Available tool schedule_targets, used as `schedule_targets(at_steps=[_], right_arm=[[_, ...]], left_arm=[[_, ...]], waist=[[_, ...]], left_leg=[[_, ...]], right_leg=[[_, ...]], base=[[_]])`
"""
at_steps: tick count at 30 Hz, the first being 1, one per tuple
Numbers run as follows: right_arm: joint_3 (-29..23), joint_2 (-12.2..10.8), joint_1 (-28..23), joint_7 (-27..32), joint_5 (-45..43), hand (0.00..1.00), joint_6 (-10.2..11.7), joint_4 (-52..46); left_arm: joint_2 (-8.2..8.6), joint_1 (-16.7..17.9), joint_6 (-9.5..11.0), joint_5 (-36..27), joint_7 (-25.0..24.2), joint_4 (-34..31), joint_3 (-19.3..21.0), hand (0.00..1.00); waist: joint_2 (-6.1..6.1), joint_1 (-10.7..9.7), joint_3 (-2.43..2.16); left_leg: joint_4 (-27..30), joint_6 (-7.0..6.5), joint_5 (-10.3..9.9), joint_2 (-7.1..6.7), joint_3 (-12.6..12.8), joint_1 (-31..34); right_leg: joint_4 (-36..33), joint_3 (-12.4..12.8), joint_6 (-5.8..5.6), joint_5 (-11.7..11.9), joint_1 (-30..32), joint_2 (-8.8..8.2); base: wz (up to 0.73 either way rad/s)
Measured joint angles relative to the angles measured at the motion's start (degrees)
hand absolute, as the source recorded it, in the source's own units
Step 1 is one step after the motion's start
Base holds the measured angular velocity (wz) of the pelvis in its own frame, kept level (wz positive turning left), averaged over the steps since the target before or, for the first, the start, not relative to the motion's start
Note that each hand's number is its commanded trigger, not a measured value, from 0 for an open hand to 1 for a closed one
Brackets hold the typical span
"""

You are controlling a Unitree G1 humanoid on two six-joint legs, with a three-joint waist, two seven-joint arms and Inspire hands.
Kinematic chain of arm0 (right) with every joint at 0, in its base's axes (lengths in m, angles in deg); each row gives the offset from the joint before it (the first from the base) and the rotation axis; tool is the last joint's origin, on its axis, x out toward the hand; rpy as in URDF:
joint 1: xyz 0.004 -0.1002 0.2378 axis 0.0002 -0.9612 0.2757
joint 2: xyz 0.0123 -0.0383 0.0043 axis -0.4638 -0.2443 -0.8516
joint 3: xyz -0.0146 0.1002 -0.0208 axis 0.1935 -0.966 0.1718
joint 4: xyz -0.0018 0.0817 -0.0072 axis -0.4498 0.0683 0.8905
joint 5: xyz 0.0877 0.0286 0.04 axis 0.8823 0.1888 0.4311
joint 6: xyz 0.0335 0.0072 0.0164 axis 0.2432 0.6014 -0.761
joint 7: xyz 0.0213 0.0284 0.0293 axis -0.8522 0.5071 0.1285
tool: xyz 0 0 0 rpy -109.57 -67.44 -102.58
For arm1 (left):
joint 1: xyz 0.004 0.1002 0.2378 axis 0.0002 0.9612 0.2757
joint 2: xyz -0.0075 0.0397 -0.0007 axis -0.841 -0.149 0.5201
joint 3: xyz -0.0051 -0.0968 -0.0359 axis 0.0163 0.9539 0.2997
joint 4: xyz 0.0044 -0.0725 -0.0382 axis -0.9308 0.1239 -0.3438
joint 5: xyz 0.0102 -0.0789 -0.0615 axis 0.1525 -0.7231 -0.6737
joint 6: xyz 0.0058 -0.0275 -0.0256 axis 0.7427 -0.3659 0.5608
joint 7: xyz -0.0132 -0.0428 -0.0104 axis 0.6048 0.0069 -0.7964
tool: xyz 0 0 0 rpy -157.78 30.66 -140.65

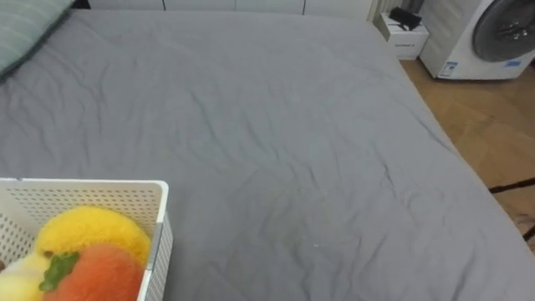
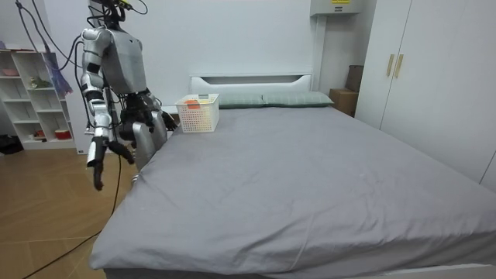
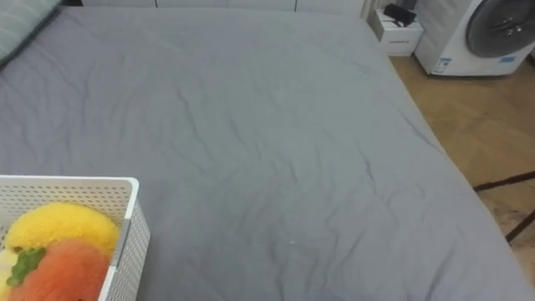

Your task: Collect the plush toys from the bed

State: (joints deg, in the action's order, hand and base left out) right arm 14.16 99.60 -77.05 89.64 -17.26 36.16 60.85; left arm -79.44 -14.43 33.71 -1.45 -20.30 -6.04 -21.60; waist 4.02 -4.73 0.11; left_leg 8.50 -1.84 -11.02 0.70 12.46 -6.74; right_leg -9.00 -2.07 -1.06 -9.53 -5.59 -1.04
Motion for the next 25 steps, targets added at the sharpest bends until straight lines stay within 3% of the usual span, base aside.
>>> schedule_targets(at_steps=[6,11,18,25], right_arm=[[-0.92,-1.65,-1.82,-0.15,-0.01,0.00,-1.14,11.43],[-0.69,-1.82,-1.20,-4.10,-3.15,0.00,-4.41,18.88],[7.96,-4.03,0.52,-12.95,-15.81,0.00,-10.77,21.51],[12.76,-4.22,4.24,-14.04,-24.82,0.00,-12.23,21.33]], left_arm=[[-0.06,0.22,-0.07,-0.77,0.12,0.71,1.39,0.00],[-0.04,0.71,-0.65,0.53,-0.67,0.74,1.53,0.00],[0.21,-1.01,-3.09,0.68,-0.62,1.38,0.77,0.00],[1.59,-1.41,-4.32,0.75,-0.42,1.88,0.04,0.00]], waist=[[0.31,-0.19,-0.20],[0.09,0.14,-0.40],[-0.54,0.46,-0.48],[-2.21,1.83,-0.59]], left_leg=[[-0.20,0.21,-0.21,0.00,-0.14,-0.73],[-0.15,0.20,-0.26,-0.07,-0.44,-0.85],[-0.28,0.42,-0.57,-0.06,-1.01,-1.85],[0.00,0.25,-0.49,-0.05,-0.93,-2.08]], right_leg=[[0.26,0.13,0.02,-0.09,-0.70,0.15],[0.18,-0.26,0.09,-0.22,-0.86,0.03],[0.26,-0.94,0.23,-0.31,-2.30,-0.06],[0.26,-0.69,0.26,-0.27,-2.40,-0.01]], base=[[-0.02],[0.02],[0.03],[0.00]])
